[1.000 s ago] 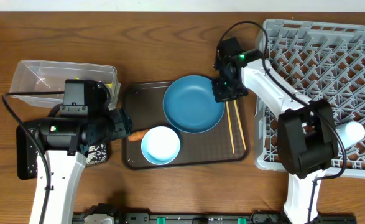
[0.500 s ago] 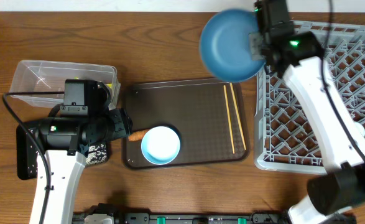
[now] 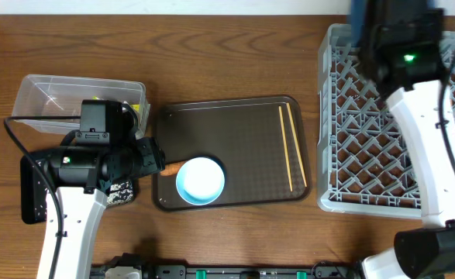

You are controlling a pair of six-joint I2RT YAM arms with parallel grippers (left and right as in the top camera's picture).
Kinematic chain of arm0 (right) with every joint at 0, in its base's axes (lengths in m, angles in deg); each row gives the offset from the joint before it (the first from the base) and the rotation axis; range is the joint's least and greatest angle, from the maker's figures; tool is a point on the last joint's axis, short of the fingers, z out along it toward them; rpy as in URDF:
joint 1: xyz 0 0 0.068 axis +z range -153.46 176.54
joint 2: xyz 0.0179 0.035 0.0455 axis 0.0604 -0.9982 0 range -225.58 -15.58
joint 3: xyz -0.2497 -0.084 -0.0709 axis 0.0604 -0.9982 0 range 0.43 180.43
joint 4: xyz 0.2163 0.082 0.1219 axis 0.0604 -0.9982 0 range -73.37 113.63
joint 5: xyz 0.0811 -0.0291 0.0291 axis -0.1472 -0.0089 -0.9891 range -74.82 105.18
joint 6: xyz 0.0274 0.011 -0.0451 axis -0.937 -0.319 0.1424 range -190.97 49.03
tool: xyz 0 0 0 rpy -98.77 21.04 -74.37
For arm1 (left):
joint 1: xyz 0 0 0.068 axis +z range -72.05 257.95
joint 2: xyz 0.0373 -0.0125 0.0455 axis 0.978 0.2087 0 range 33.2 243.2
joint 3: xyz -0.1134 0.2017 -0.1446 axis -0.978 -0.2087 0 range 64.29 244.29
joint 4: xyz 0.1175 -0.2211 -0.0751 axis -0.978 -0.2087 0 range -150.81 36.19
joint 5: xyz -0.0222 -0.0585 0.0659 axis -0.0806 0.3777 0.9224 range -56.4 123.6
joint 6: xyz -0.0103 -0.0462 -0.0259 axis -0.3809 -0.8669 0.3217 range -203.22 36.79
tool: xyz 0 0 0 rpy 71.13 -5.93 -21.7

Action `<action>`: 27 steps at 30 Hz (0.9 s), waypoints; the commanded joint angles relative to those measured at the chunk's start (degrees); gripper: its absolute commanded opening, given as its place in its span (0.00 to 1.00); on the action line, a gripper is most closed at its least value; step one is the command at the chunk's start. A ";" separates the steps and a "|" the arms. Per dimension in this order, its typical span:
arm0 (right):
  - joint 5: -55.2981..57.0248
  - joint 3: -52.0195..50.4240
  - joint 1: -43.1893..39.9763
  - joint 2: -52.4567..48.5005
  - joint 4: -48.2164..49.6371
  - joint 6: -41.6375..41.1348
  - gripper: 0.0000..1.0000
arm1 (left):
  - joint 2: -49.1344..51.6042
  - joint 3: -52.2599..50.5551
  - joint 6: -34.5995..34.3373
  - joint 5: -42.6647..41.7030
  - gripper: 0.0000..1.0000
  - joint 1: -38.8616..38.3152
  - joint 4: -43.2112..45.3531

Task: Sort waste into correct bins and load items into the dishwasher rack
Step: 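Place the teal plate upright in the dish rack with the right gripper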

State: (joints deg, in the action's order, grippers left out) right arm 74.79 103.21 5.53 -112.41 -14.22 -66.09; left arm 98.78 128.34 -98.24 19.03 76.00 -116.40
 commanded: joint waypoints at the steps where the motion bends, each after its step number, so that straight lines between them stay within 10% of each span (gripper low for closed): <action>1: 9.01 0.52 -4.79 0.09 3.39 3.65 0.01 | 0.26 0.20 0.13 0.76 0.60 0.24 0.00; 27: 13.03 -0.48 -24.68 -19.74 15.34 10.71 0.01 | 0.28 0.20 0.02 5.42 0.59 0.24 7.87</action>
State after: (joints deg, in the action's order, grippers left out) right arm 86.16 102.80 -18.93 -131.30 0.47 -55.60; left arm 98.78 128.34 -98.24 23.53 76.00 -108.81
